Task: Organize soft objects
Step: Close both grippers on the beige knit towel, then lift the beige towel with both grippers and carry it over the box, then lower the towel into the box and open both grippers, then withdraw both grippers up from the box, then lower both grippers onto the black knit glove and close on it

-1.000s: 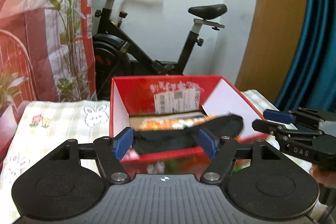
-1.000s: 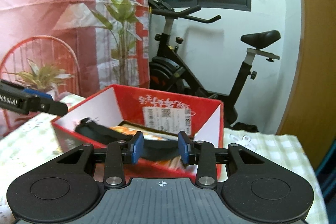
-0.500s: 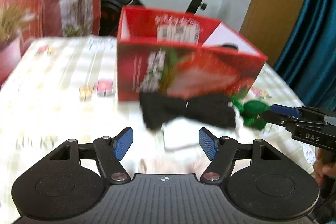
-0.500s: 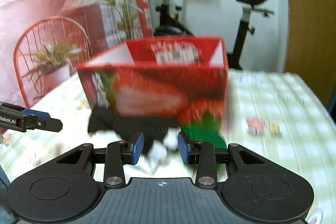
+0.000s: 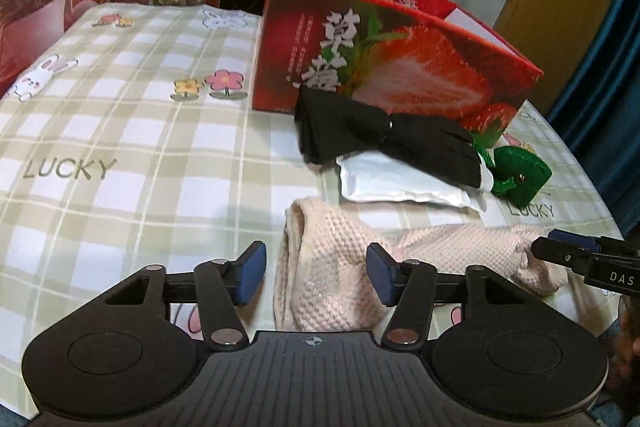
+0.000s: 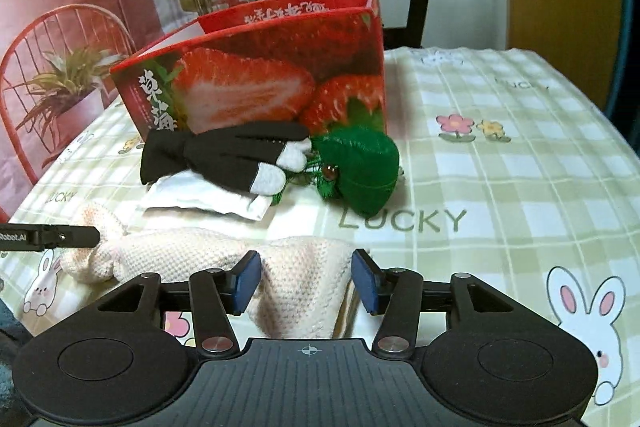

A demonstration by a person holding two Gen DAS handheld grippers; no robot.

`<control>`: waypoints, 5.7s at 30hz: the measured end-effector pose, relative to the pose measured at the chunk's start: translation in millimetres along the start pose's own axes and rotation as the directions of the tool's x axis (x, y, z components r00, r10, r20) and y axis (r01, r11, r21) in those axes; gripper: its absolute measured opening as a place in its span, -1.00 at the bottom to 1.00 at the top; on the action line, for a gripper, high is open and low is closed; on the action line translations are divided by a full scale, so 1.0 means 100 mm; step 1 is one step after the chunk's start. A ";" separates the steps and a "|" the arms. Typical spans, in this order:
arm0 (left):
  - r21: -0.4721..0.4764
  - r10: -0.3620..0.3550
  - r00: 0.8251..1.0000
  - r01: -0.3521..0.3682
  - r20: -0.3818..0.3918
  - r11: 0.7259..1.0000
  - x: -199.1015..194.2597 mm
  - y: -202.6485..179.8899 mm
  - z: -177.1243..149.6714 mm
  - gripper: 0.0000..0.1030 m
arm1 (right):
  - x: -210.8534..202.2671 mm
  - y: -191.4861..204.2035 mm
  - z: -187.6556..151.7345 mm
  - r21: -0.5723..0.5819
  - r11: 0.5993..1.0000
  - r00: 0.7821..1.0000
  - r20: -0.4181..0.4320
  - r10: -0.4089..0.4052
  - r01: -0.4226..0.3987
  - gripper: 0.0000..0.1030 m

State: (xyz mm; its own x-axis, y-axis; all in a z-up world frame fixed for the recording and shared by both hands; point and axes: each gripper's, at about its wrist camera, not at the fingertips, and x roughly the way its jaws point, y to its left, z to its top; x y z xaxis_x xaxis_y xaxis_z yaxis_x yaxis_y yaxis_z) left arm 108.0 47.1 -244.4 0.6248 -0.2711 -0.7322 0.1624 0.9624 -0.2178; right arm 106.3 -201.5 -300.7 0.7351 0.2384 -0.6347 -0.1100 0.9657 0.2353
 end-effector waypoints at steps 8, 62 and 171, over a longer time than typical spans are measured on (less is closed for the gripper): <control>-0.025 -0.028 1.000 0.028 -0.005 0.999 0.06 0.02 -0.07 0.03 | 0.09 0.04 -0.04 -0.023 1.000 1.000 -0.007 0.006 -0.007 0.00; 0.115 -0.121 0.925 0.084 0.361 0.990 -0.63 -0.39 1.05 -0.63 | -0.39 0.11 1.00 -0.058 0.983 0.924 0.335 0.186 -0.177 -0.63; 0.118 -0.078 0.997 0.080 -0.020 0.990 0.79 -0.14 0.75 -0.38 | 0.99 0.49 0.58 -0.115 0.990 0.996 0.034 0.088 -0.083 -0.10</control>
State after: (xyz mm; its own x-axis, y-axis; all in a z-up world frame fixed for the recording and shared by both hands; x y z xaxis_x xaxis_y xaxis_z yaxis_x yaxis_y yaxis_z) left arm 212.7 13.7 -250.7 0.5946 -0.3461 -0.7257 0.3013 0.9328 -0.1980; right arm 212.4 -136.6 -308.9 0.7451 0.3185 -0.5860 -0.2471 0.9479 0.2010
